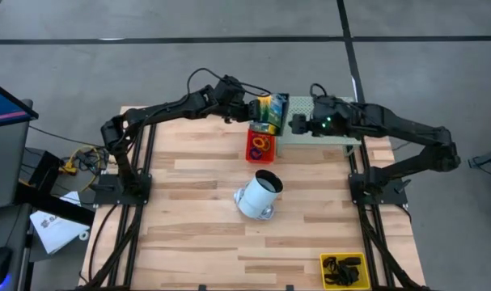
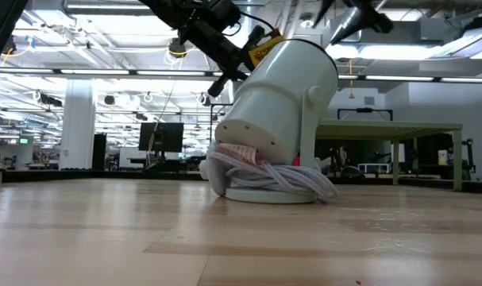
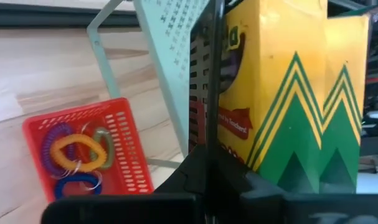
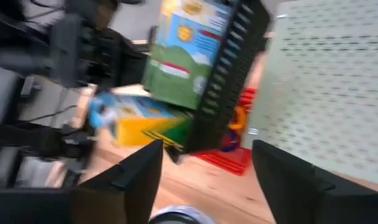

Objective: Pick & Place Office Desk Supplies
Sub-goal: Put the black bin on the shelf

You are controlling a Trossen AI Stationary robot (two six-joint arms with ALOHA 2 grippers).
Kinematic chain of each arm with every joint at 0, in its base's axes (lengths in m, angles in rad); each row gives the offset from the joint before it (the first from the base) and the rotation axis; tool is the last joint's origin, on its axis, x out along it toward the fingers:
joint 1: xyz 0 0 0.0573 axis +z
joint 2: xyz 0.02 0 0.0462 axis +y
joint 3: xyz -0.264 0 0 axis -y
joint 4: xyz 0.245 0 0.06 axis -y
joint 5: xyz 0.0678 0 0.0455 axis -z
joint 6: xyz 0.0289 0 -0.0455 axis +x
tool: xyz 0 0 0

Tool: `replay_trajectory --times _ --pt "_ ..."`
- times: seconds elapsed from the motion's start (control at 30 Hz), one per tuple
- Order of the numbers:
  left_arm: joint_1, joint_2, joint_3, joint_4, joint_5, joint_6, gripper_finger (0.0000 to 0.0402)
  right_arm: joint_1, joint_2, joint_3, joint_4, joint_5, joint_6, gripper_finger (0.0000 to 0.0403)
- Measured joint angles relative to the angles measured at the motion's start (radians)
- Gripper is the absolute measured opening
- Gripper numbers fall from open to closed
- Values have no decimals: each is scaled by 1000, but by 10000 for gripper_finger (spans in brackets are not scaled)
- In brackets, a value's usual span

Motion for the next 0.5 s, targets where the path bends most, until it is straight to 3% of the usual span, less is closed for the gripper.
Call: replay_trajectory --times 0.13,0.5 --pt "-4 0 0 -36 0 23 0 -33 56 74 -38 -31 -5 266" --pt "-11 -49 0 -66 -22 69 0 -42 291 319 -240 -34 -30 261"
